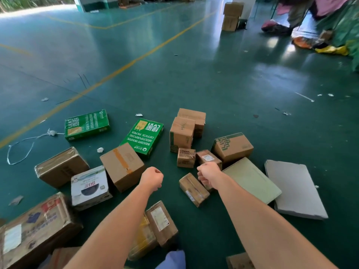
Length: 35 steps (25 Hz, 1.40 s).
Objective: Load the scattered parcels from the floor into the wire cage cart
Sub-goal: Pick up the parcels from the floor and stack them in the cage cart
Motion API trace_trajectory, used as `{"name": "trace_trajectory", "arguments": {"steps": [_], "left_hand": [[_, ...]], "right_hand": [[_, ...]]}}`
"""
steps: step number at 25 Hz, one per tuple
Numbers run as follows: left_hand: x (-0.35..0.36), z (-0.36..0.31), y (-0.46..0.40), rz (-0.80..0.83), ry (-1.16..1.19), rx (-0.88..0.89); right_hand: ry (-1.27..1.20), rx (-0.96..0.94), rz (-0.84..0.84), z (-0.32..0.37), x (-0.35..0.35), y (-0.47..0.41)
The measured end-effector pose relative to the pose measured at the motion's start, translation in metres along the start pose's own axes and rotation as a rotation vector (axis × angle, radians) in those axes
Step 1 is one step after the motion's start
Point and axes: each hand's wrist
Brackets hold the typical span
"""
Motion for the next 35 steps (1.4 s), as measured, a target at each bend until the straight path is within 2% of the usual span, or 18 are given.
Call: {"name": "trace_trajectory", "arguments": {"steps": [7,12,14,17,23,29,33,35], "left_hand": [[0.004,-0.078,-0.077,0.052,0.006,-0.075],[0.016,-0.146,-0.129,0.041,0.067,-0.171],[0.027,-0.169,-0.151,0.036,0.064,-0.206],[0.034,-0.201,-0.18,0.031,0.091,-0.239],[0.044,-0.244,-0.242,0.076,0.095,-0.298],[0.043,-0.261,-0.366,0.149,0.02,-0.309],[0.01,-0.249,-0.455,0.138,0.056,-0.385],[-0.01,-0.231,-0.473,0.104,0.093,-0.454]], "right_hand": [[0.062,0.147,0.043,0.044,-0.02,-0.104],[0.097,0.119,0.17,0.071,-0.039,-0.201],[0.101,0.162,0.235,0.085,-0.047,-0.235],[0.102,0.18,0.183,0.096,-0.051,-0.289],[0.174,0.208,0.199,0.114,-0.048,-0.367],[0.207,0.264,0.185,0.126,0.008,-0.465],[0.2,0.289,0.313,0.142,0.076,-0.521],[0.239,0.277,0.372,0.151,0.104,-0.532]]}}
Point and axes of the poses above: each hand's wrist, its own y-axis away from the middle knuckle, its own x-axis out of the palm, z = x × y, and after that the axes turned 11 degrees about -x, right-handed
